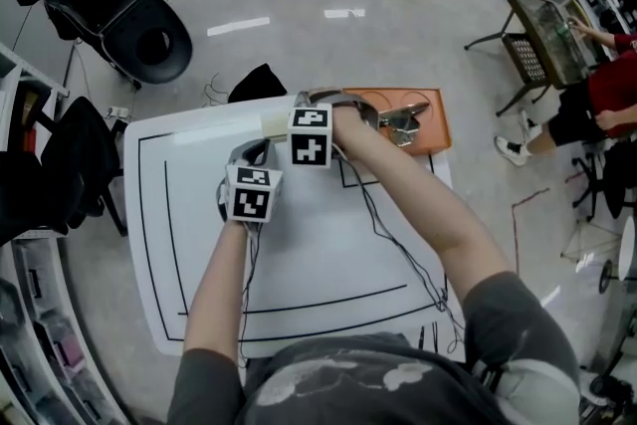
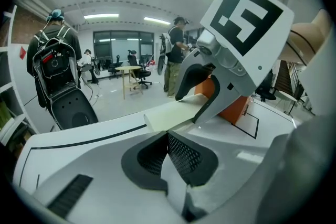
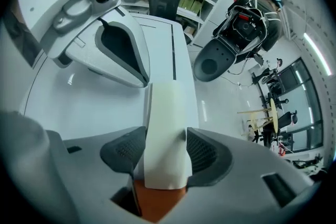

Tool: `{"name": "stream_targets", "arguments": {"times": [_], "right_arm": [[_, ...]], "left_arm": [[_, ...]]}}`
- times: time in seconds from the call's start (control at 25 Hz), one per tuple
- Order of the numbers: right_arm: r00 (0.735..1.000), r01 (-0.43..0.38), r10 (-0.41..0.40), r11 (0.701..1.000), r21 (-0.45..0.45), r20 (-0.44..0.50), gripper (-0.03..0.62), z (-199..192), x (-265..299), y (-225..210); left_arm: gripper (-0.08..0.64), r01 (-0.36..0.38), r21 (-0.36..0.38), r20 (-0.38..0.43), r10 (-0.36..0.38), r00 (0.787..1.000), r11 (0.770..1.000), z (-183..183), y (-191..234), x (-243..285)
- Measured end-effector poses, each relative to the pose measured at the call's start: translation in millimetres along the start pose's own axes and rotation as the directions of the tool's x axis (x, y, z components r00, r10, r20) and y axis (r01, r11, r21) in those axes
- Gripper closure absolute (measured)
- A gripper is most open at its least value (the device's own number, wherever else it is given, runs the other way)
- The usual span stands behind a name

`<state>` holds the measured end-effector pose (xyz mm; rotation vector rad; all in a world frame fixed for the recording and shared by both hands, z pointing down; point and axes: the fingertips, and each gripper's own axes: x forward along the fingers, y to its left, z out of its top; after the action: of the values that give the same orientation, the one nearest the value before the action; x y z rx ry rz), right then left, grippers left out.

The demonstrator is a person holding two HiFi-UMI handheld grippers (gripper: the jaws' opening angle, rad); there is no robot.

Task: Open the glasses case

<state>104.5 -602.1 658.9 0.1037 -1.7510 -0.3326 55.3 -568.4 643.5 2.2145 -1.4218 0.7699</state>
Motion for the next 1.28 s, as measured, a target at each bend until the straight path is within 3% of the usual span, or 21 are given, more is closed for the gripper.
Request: {"name": "stream_targets", "arguments": {"times": [0.76,1.28], "right_arm": [[0.998,-0.070,0.070,0.997,0.024,0.000,0.360,0,-1,-1],[0.991,-0.134,0.133,0.987,0.087,0.018,0.368,4,-7,-3]], "left_arm": [[0.558,-0.016,0.009,-0.051,0.016,0.999,1.000,-5,1,12],[0.558,-0.005,-0.010,-0.063,0.004,0.998,1.000,-8,3,11]]}}
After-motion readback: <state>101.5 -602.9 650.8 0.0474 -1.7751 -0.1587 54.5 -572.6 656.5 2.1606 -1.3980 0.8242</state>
